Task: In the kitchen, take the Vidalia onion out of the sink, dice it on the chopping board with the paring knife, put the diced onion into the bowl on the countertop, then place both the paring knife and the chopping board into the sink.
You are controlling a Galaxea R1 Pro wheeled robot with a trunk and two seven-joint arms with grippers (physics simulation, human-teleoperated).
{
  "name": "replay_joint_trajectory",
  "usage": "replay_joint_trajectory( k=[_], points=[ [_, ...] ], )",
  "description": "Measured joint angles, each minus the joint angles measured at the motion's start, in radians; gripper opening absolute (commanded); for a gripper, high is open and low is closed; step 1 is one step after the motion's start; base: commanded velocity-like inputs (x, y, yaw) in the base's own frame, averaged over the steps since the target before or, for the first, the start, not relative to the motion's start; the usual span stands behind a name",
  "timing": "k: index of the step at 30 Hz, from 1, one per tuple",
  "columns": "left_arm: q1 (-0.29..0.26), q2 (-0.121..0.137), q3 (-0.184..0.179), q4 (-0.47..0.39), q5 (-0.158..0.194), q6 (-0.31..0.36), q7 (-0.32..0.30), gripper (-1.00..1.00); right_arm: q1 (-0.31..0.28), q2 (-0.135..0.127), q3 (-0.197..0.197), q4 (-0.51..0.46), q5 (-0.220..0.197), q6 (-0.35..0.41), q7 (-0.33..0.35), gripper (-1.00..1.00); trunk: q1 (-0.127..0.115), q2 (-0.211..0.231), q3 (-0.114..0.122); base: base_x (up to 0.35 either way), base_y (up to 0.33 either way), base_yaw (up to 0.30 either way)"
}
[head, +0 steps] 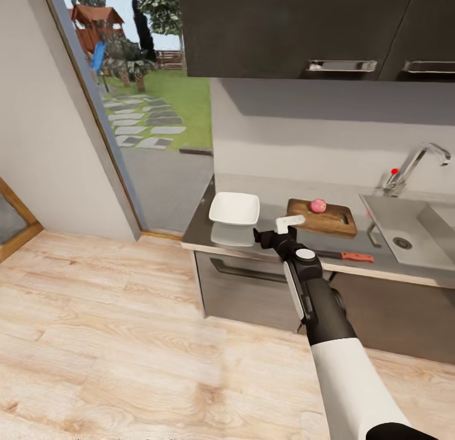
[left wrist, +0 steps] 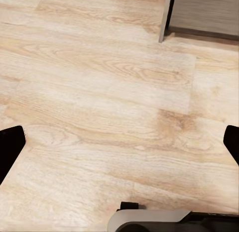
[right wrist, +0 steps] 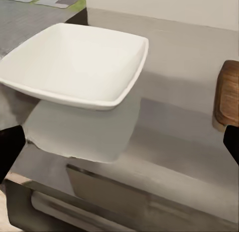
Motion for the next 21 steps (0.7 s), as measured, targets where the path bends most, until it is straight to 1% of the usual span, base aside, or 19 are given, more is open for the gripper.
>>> replay_joint_trajectory(
  k=[3, 5, 9, 13, 14, 15, 20, 21],
  points=[
    [0.0, 0.0, 0.0, 0.001, 0.001, 0.001, 0.0, 1.0, 0.0, 0.0, 0.0, 0.0, 0.0, 0.0, 0.0, 1.0, 0.0, 0.0, 0.0, 0.0, 0.0, 0.184],
    [0.0, -0.001, 0.0, 0.001, 0.001, 0.001, 0.0, 1.0, 0.0, 0.0, 0.0, 0.0, -0.001, 0.0, 0.0, 1.0, 0.0, 0.0, 0.0, 0.0, 0.0, -0.047],
    [0.0, -0.001, 0.0, -0.002, 0.0, -0.01, 0.0, 1.0, 0.0, 0.0, 0.0, -0.001, -0.001, 0.0, 0.0, 1.0, 0.0, 0.0, 0.003, 0.0, 0.0, -0.152],
    [0.005, 0.0, 0.0, -0.004, 0.0, -0.046, 0.0, 1.0, 0.0, 0.0, -0.001, -0.001, 0.0, 0.0, 0.0, 1.0, 0.0, 0.0, 0.008, 0.0, 0.0, -0.189],
    [0.013, -0.001, 0.0, -0.004, 0.0, -0.046, 0.0, 1.0, 0.0, 0.0, -0.001, -0.001, 0.001, 0.0, 0.0, 1.0, 0.0, 0.0, 0.009, 0.0, 0.0, -0.066],
    [0.038, -0.003, -0.002, -0.009, -0.001, -0.046, 0.0, 1.0, 0.0, 0.0, -0.002, 0.0, 0.001, 0.0, 0.0, 1.0, 0.0, 0.0, 0.009, 0.0, 0.0, -0.042],
    [0.071, -0.007, -0.004, -0.043, -0.003, -0.046, 0.0, 1.0, 0.0, 0.0, -0.002, 0.0, 0.002, 0.0, 0.0, 1.0, 0.0, 0.0, 0.01, 0.0, 0.0, -0.017],
    [0.087, -0.007, -0.005, -0.062, -0.004, -0.048, 0.0, 1.0, 0.0, 0.0, -0.002, 0.0, 0.002, 0.0, 0.0, 1.0, 0.0, 0.0, 0.01, 0.0, 0.0, -0.006]
  ],
)
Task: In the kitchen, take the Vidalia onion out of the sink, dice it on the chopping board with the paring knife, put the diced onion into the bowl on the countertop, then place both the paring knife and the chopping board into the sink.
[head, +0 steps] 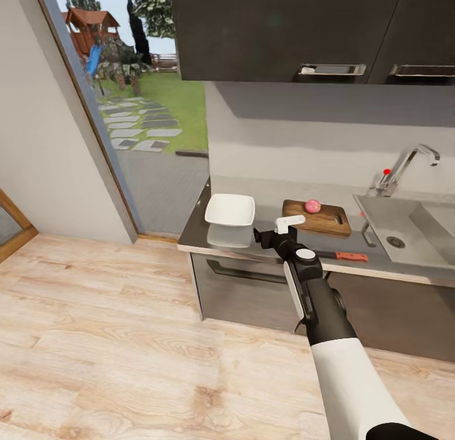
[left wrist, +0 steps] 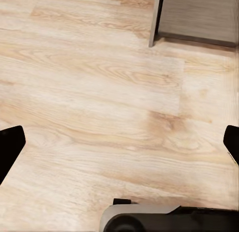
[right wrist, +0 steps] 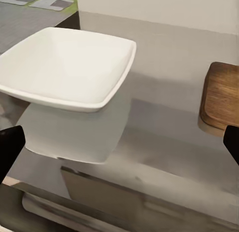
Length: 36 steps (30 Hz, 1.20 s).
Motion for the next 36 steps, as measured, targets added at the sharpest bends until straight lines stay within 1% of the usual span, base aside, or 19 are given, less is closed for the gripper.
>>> replay_joint_trajectory(
  k=[1, 3, 4, 5, 6, 8, 9, 10, 12, 13, 15, 18, 22, 32, 36],
  points=[
    [0.011, 0.0, 0.0, -0.014, 0.0, 0.0, 0.0, 1.0, 0.0, 0.0, 0.0, 0.0, 0.0, 0.0, 0.0, 1.0, 0.0, 0.0, 0.0, 0.0, 0.0, -0.004],
    [0.07, 0.005, 0.0, -0.086, -0.001, 0.0, 0.0, 1.0, 0.0, 0.0, 0.0, 0.0, 0.0, 0.0, 0.0, 1.0, 0.0, 0.0, 0.0, 0.0, 0.0, -0.002],
    [0.089, 0.007, 0.0, -0.108, -0.002, 0.0, 0.0, 1.0, 0.0, 0.0, 0.0, 0.0, 0.0, 0.0, 0.0, 1.0, 0.0, 0.0, 0.0, 0.0, 0.0, -0.001],
    [0.126, 0.012, 0.0, -0.151, -0.002, 0.0, 0.0, 1.0, 0.0, 0.0, 0.0, 0.0, 0.0, 0.0, 0.0, 1.0, 0.0, 0.0, 0.0, 0.0, 0.0, 0.0],
    [0.147, 0.016, 0.0, -0.174, -0.003, 0.0, 0.0, 1.0, 0.0, 0.0, 0.0, 0.0, 0.0, 0.0, 0.0, 1.0, 0.0, 0.0, 0.0, 0.0, 0.0, 0.0],
    [0.225, 0.034, 0.0, -0.268, -0.004, 0.0, 0.0, 1.0, 0.0, 0.0, 0.0, 0.0, 0.0, 0.0, 0.0, 1.0, 0.0, 0.0, 0.0, 0.0, 0.0, 0.0],
    [0.246, 0.039, 0.0, -0.295, -0.005, 0.0, 0.0, 1.0, 0.0, 0.0, 0.0, 0.0, 0.0, 0.0, 0.0, 1.0, 0.0, 0.0, 0.0, 0.0, 0.0, 0.0],
    [0.285, 0.048, 0.0, -0.347, -0.005, 0.0, 0.0, 1.0, 0.0, 0.0, 0.0, 0.0, 0.0, 0.0, 0.0, 1.0, 0.0, 0.0, 0.0, 0.0, 0.0, 0.0],
    [0.324, 0.058, 0.0, -0.401, -0.006, 0.0, 0.0, 1.0, 0.0, 0.0, 0.0, 0.0, 0.0, 0.0, 0.0, 1.0, 0.0, 0.0, 0.0, 0.0, 0.0, 0.0],
    [0.352, 0.069, 0.0, -0.449, -0.006, 0.001, 0.0, 1.0, 0.0, 0.0, 0.0, 0.0, 0.0, 0.0, 0.0, 1.0, 0.0, 0.0, 0.0, 0.0, 0.0, 0.0],
    [0.377, 0.084, 0.0, -0.502, -0.005, 0.001, 0.001, 1.0, 0.0, 0.0, 0.0, 0.0, 0.0, 0.0, 0.0, 1.0, 0.0, 0.0, 0.0, 0.0, 0.0, 0.0],
    [0.392, 0.096, 0.003, -0.529, -0.005, 0.001, 0.002, 1.0, 0.0, 0.0, 0.0, 0.0, 0.0, 0.0, 0.0, 1.0, 0.0, 0.0, 0.0, 0.0, 0.0, 0.0],
    [0.4, 0.102, 0.009, -0.52, -0.004, 0.001, 0.003, 1.0, 0.0, 0.0, 0.0, 0.0, 0.0, 0.0, 0.0, 1.0, 0.0, 0.0, 0.0, 0.008, -0.006, 0.0],
    [0.403, 0.101, 0.011, -0.478, -0.005, 0.001, 0.004, 1.0, 0.0, 0.0, 0.0, 0.0, 0.0, 0.0, 0.0, 1.0, 0.0, 0.0, 0.0, 0.183, -0.16, 0.0],
    [0.403, 0.098, 0.012, -0.446, -0.005, 0.001, 0.005, 1.0, 0.0, 0.0, 0.0, 0.0, 0.0, 0.0, 0.0, 1.0, 0.0, 0.0, 0.0, 0.229, -0.219, 0.0]
  ],
)
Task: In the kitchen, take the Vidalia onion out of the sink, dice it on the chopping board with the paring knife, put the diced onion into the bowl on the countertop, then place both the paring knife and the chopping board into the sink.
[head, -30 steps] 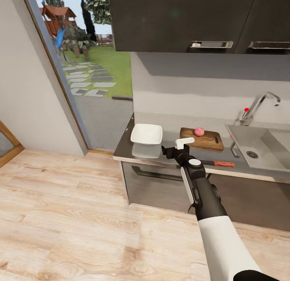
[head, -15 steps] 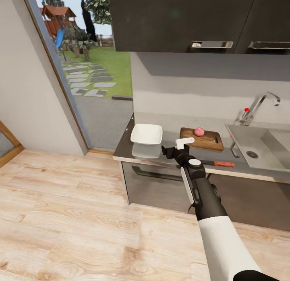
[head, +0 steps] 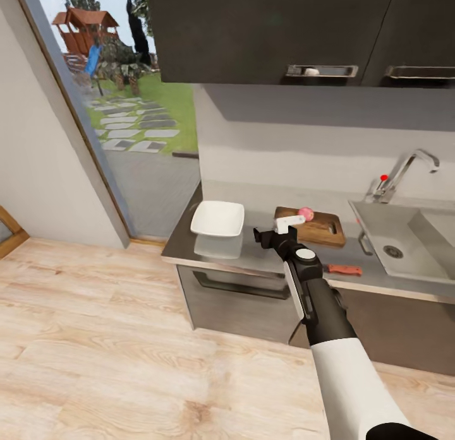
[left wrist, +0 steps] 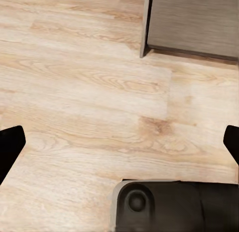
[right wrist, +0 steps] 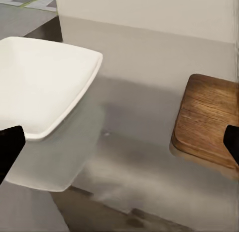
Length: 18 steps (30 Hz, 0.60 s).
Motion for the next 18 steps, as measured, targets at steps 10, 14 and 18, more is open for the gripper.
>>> replay_joint_trajectory(
  k=[10, 14, 18],
  points=[
    [0.0, -0.029, 0.0, 0.077, 0.0, 0.0, -0.001, 1.0, 0.012, 0.0, 0.002, -0.014, -0.001, 0.002, 0.005, 1.0, 0.001, 0.0, 0.0, 0.069, -0.233, 0.0],
    [0.0, -0.031, 0.0, 0.081, 0.0, 0.0, -0.001, 1.0, 0.02, 0.0, 0.01, -0.022, -0.002, 0.002, 0.006, 1.0, 0.001, 0.0, 0.0, -0.254, -0.164, 0.0],
    [0.0, -0.032, 0.0, 0.082, 0.0, 0.0, -0.001, 1.0, 0.021, 0.0, 0.021, -0.023, -0.002, 0.005, 0.006, 1.0, 0.001, 0.0, 0.0, -0.255, -0.125, 0.0]
  ],
)
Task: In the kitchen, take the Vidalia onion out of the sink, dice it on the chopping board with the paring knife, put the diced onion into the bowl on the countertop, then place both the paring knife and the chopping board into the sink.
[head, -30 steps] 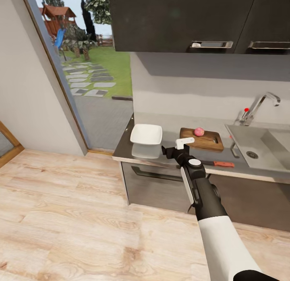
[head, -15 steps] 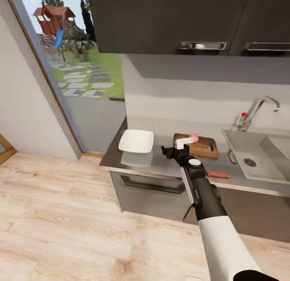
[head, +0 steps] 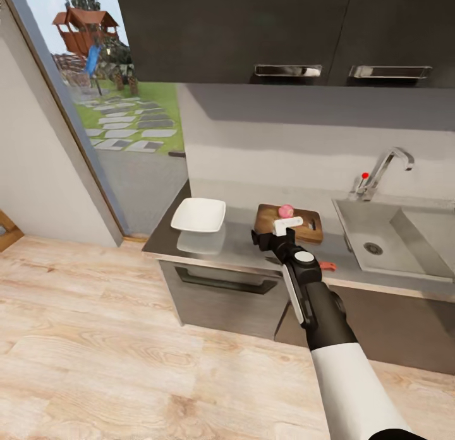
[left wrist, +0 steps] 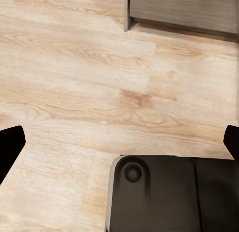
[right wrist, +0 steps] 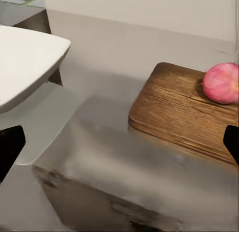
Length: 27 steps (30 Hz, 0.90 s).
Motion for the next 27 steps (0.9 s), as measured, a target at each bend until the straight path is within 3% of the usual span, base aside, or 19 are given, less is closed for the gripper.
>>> replay_joint_trajectory(
  k=[8, 12, 27],
  points=[
    [0.0, 0.0, 0.0, 0.007, 0.0, 0.0, 0.0, 1.0, 0.0, 0.0, 0.002, -0.005, 0.001, 0.005, 0.0, 1.0, 0.0, 0.0, 0.0, -0.032, -0.024, 0.0],
    [0.0, 0.0, 0.0, 0.034, 0.001, 0.0, 0.0, 1.0, 0.0, 0.0, 0.0, -0.047, 0.003, 0.089, -0.002, 1.0, 0.0, 0.0, 0.0, -0.001, -0.002, -0.032],
    [0.0, -0.001, 0.0, 0.049, 0.0, 0.0, 0.0, 1.0, 0.0, 0.0, -0.001, -0.061, 0.003, 0.121, -0.005, 1.0, -0.001, 0.0, 0.016, 0.0, -0.167, -0.179]
  ],
)
